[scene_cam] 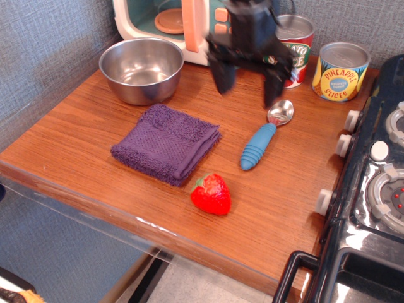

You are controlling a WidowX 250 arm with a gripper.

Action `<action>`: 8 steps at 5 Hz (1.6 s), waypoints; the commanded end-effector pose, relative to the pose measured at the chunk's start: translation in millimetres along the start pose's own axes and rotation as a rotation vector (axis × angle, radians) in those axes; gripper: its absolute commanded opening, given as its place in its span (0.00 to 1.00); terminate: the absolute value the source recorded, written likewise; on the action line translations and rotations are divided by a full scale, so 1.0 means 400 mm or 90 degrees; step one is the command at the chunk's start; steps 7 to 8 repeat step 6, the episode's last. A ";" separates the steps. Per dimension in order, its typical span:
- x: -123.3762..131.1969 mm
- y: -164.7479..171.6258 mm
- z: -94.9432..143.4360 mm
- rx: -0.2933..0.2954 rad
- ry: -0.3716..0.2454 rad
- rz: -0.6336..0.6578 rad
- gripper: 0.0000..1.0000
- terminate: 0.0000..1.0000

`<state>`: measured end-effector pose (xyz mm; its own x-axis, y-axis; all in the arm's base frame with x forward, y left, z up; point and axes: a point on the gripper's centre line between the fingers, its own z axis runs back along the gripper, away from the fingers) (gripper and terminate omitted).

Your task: Place spoon to right of cloth and above the strawberry.

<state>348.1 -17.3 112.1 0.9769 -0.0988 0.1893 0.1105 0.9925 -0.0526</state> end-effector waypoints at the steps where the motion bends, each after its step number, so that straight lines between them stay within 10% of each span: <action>1: -0.090 0.100 0.107 0.046 -0.039 0.021 1.00 0.00; 5: -0.131 0.170 0.113 0.003 0.022 -0.002 1.00 0.00; 6: -0.131 0.170 0.113 0.003 0.022 -0.002 1.00 1.00; 8: -0.131 0.170 0.113 0.003 0.022 -0.002 1.00 1.00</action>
